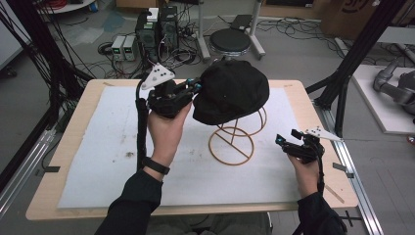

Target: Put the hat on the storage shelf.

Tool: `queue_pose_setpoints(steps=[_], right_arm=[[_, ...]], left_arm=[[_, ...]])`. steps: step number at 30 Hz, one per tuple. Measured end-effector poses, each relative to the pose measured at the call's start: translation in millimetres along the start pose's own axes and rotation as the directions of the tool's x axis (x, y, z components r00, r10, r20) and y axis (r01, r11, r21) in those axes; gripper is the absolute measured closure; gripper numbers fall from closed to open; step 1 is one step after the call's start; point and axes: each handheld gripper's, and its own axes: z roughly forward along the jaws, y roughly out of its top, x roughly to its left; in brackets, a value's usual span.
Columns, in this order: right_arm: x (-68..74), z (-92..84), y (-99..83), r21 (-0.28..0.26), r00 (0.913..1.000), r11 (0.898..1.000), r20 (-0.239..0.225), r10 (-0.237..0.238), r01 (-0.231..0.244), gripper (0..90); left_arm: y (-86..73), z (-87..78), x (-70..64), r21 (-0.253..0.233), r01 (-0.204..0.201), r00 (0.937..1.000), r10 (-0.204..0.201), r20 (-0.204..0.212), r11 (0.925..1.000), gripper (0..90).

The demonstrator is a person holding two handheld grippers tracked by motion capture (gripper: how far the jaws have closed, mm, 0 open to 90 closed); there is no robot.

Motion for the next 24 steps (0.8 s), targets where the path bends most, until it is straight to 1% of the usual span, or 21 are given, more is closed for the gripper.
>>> queue_pose_setpoints(steps=[1,3,5,11,13,15,17,19,24], right_arm=[[-0.1,-0.1,-0.1,0.001,1.0,1.0,0.001,0.0,0.0,24.6],[-0.4,-0.2,-0.2,0.001,1.0,1.0,0.001,0.001,-0.001,24.6],[-0.6,-0.5,-0.3,0.002,1.0,1.0,0.002,0.002,-0.002,24.6],[-1.7,-1.1,-0.5,0.0,1.0,1.0,0.005,0.0,0.0,24.6],[-1.6,-1.0,-0.6,0.001,1.0,1.0,0.004,0.005,-0.005,24.6],[-1.5,-0.9,-0.6,0.003,1.0,1.0,0.005,0.003,-0.003,24.6],[-1.5,-1.0,-0.5,0.0,1.0,1.0,0.006,-0.001,0.001,24.6],[-1.1,-1.3,-0.5,0.001,1.0,1.0,0.006,0.006,-0.006,24.6],[-1.9,-1.2,-0.8,0.001,1.0,1.0,0.006,0.003,-0.003,24.6]], left_arm=[[-1.5,1.6,-1.4,0.0,0.006,0.9999,-0.006,0.009,1.0,87.7],[-3.9,5.1,-4.8,0.01,-0.008,0.9999,0.008,0.007,0.9999,87.7],[-6.3,8.2,-7.0,0.018,-0.014,0.9998,0.014,0.012,0.9997,87.7],[-12.1,13.8,-9.5,0.035,-0.052,0.9986,0.052,-0.005,0.9981,87.6],[-13.7,16.4,-9.7,0.047,-0.067,0.9975,0.068,-0.023,0.9967,87.6],[-15.3,19.2,-10.1,0.057,-0.075,0.9967,0.077,-0.028,0.9955,87.6],[-17.3,21.5,-11.9,0.068,-0.095,0.9947,0.098,-0.033,0.9931,87.5],[-19.2,22.6,-14.1,0.072,-0.117,0.992,0.12,-0.04,0.9906,87.4],[-23.3,22.6,-12.9,0.09,-0.122,0.9913,0.126,-0.04,0.9885,86.7]])
